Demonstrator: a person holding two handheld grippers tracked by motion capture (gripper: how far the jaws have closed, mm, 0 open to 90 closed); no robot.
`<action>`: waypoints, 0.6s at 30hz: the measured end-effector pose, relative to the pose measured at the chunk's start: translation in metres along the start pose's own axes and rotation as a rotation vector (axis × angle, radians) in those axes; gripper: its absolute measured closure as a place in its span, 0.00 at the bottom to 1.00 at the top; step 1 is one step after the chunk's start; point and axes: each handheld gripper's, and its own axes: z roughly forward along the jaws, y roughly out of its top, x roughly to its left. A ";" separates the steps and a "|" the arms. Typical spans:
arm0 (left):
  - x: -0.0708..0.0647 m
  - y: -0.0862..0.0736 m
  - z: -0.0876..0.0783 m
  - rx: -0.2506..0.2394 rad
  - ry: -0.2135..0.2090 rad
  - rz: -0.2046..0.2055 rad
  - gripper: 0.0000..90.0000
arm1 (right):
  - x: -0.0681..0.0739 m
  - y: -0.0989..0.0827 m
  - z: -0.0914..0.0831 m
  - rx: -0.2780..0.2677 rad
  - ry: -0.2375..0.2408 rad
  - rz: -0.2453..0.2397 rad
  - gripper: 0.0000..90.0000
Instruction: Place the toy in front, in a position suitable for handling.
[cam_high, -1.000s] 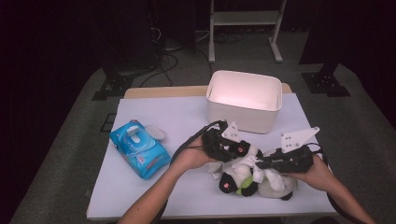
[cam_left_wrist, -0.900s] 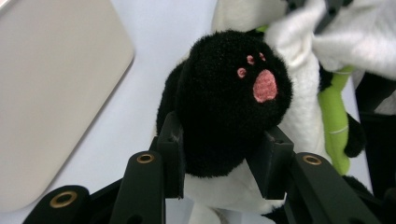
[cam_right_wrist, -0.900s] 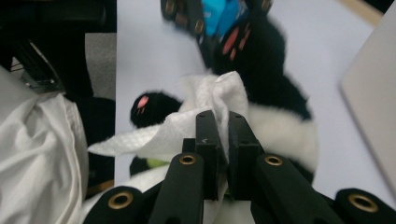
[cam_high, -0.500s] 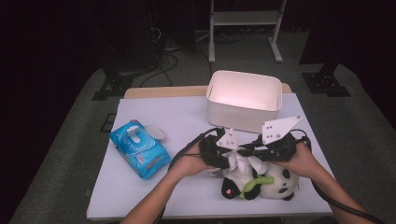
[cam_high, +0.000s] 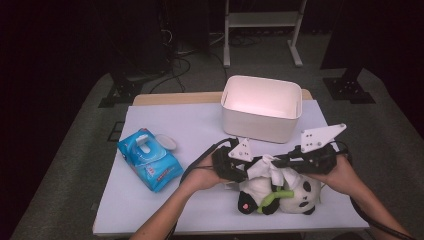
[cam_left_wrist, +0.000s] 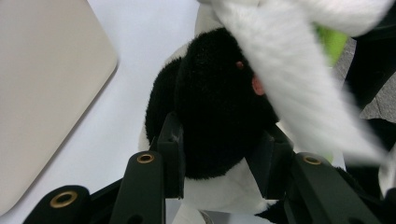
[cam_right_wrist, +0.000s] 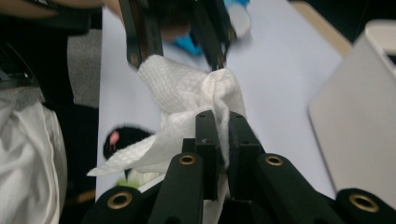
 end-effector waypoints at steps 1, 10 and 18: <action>-0.001 0.001 0.000 0.003 -0.004 0.009 0.67 | 0.001 0.007 0.003 -0.004 0.001 -0.014 0.93; -0.006 -0.010 -0.007 -0.015 -0.029 -0.006 0.67 | -0.004 0.004 0.025 0.112 0.011 -0.028 0.93; -0.007 -0.007 -0.005 0.004 -0.031 0.007 0.67 | -0.006 0.000 0.035 0.130 0.036 0.003 0.93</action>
